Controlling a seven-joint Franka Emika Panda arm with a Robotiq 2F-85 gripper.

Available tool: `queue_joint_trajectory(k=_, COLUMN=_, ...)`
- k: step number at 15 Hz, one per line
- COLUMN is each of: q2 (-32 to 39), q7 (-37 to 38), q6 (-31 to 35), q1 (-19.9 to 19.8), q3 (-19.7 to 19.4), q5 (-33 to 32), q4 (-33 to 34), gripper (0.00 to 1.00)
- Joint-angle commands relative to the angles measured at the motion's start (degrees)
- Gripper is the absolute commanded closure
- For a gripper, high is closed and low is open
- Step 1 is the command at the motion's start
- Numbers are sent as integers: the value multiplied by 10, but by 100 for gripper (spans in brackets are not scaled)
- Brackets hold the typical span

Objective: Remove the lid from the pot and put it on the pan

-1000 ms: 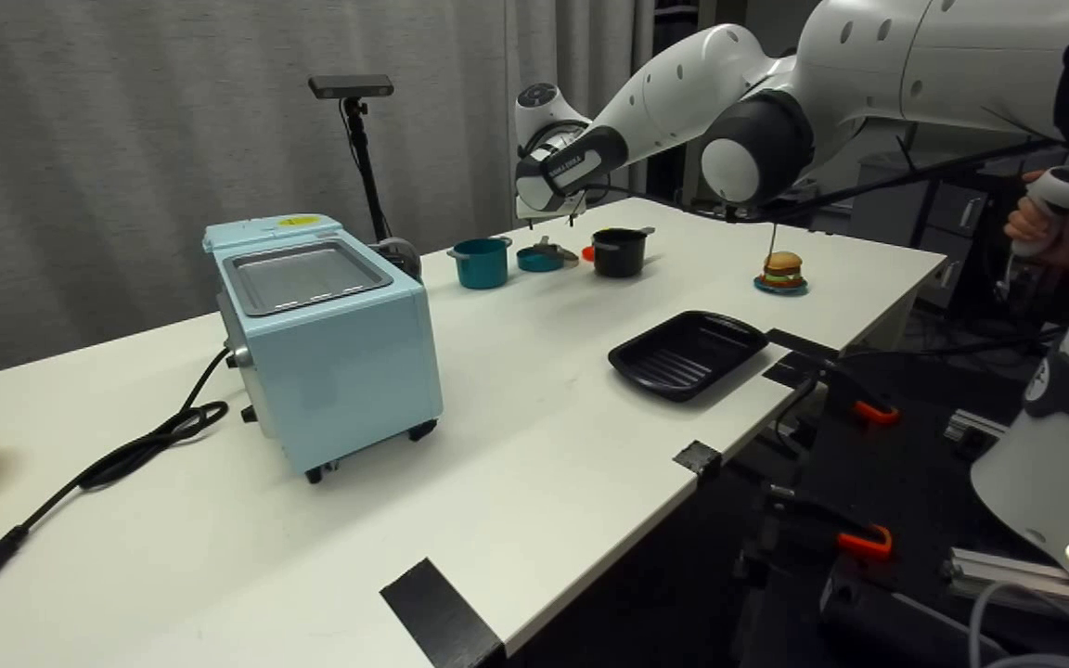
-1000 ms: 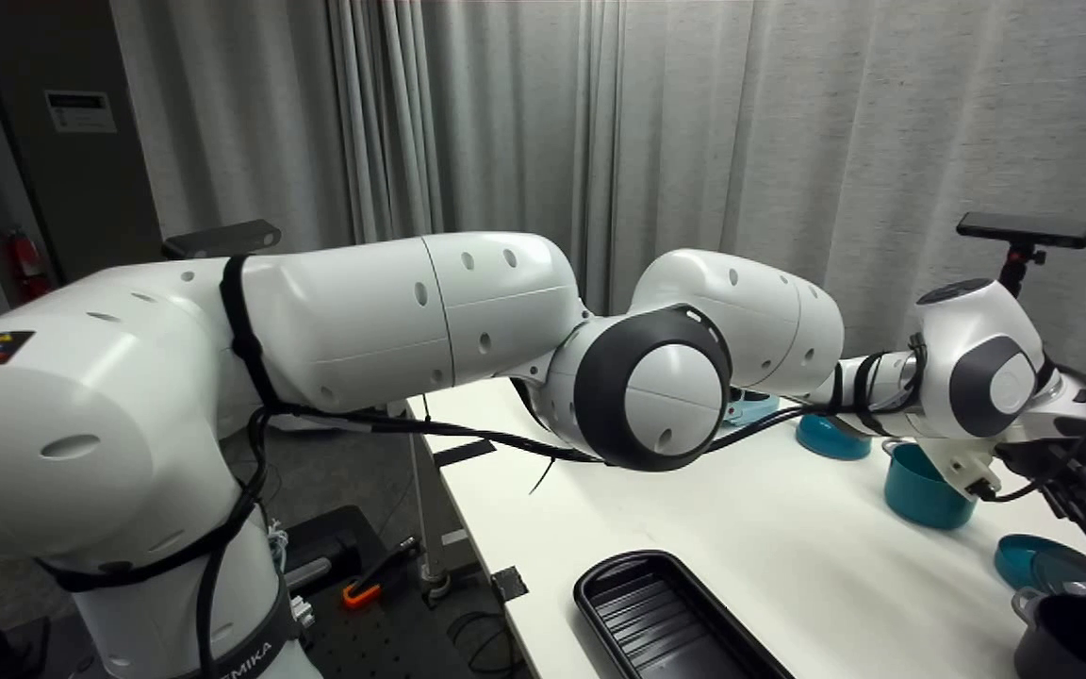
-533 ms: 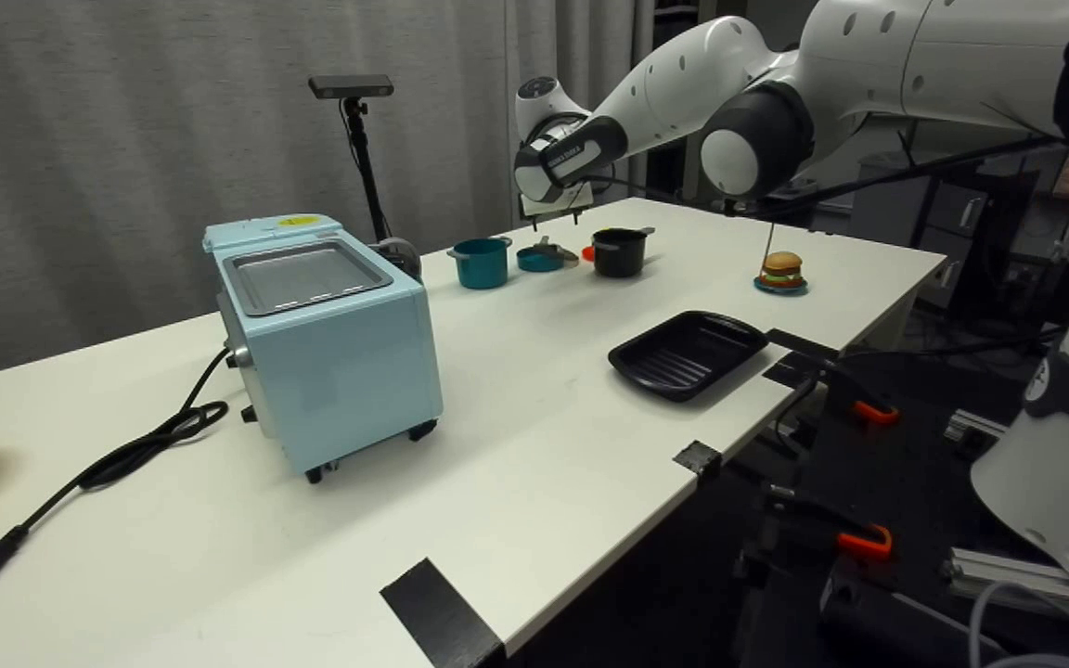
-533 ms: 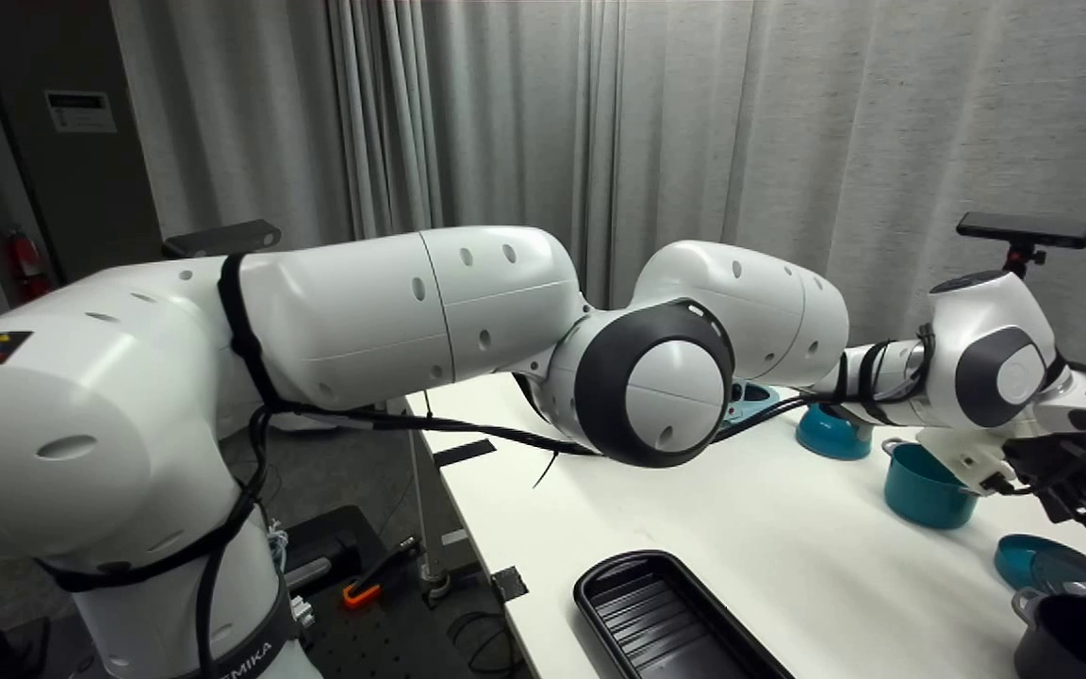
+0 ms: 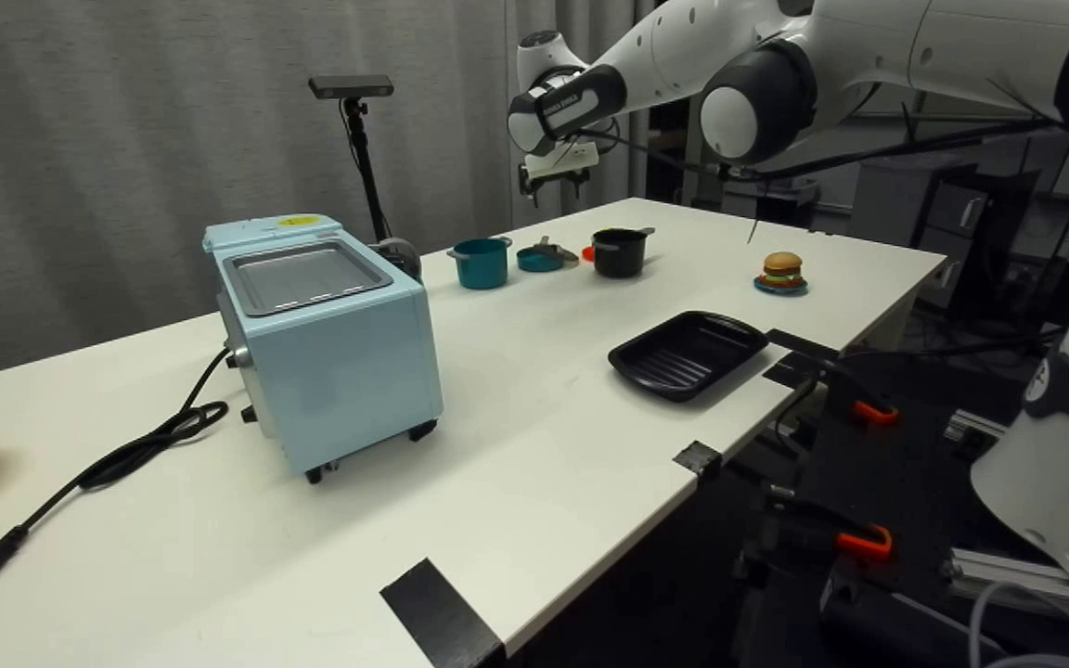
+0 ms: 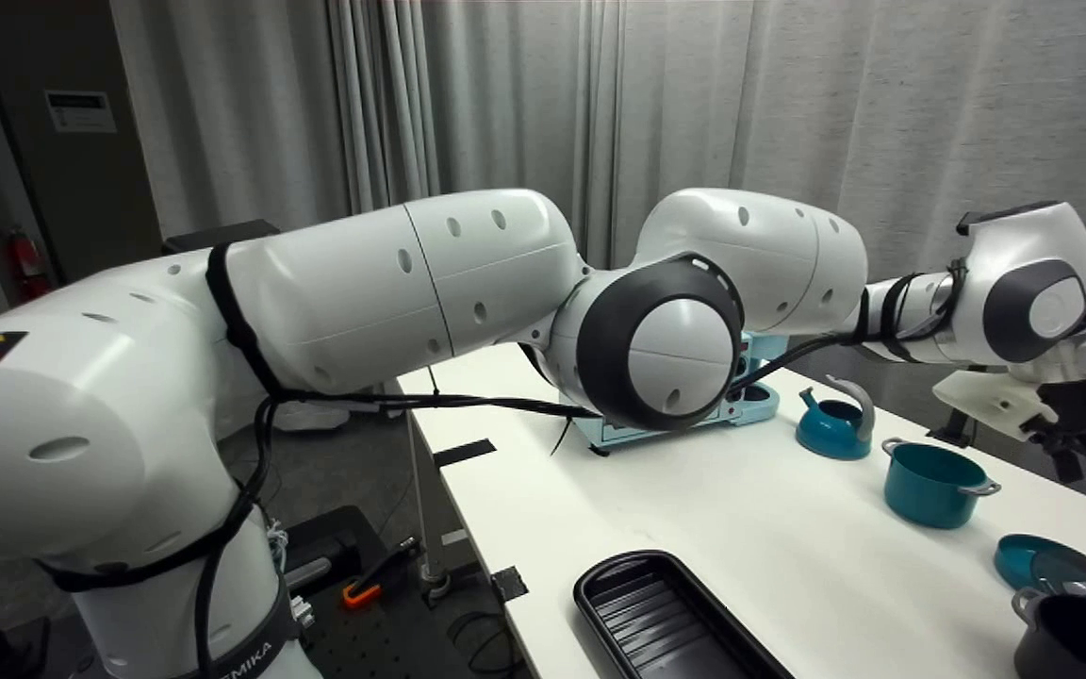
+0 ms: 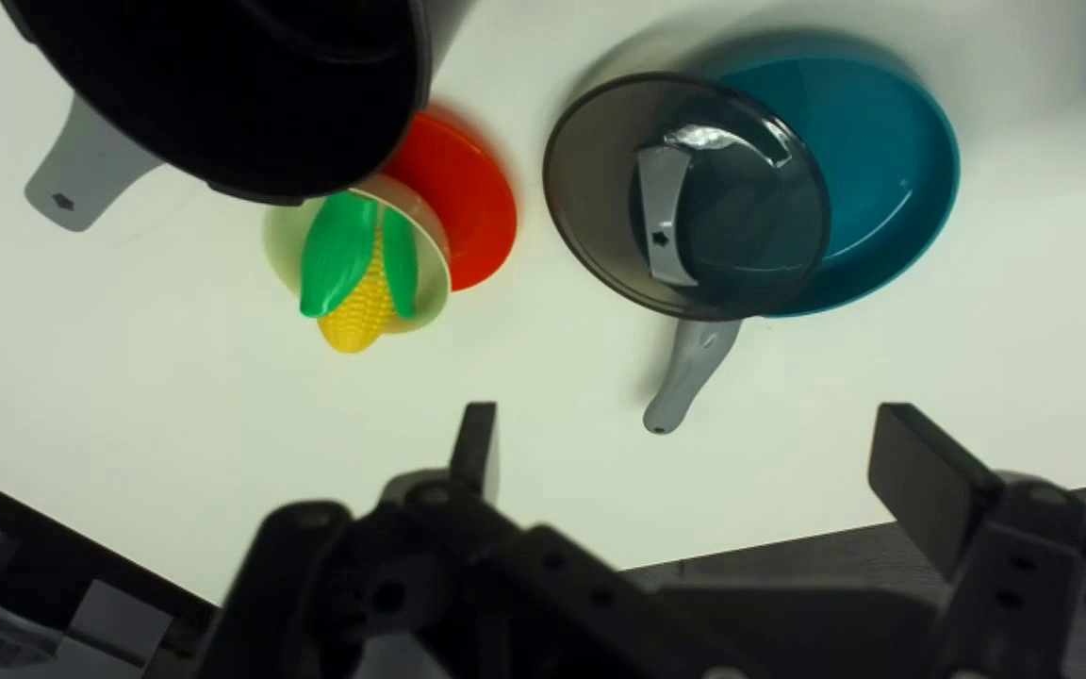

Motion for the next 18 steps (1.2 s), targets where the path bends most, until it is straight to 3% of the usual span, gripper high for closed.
queue_joint_trajectory(k=1, q2=-34, q7=-46, q6=-37, q1=-8, q3=25, q5=20, q4=-6, gripper=0)
queue_joint_trajectory(k=12, q2=-97, q7=-94, q6=-83, q1=-24, q3=38, q5=24, q4=-7, gripper=0)
queue_joint_trajectory(k=13, q2=-80, q7=-70, q6=-60, q1=-16, q3=25, q5=11, q4=-4, gripper=0)
queue_joint_trajectory(k=18, q2=-86, q7=-74, q6=-70, q1=-19, q3=26, q5=12, q4=1, gripper=0)
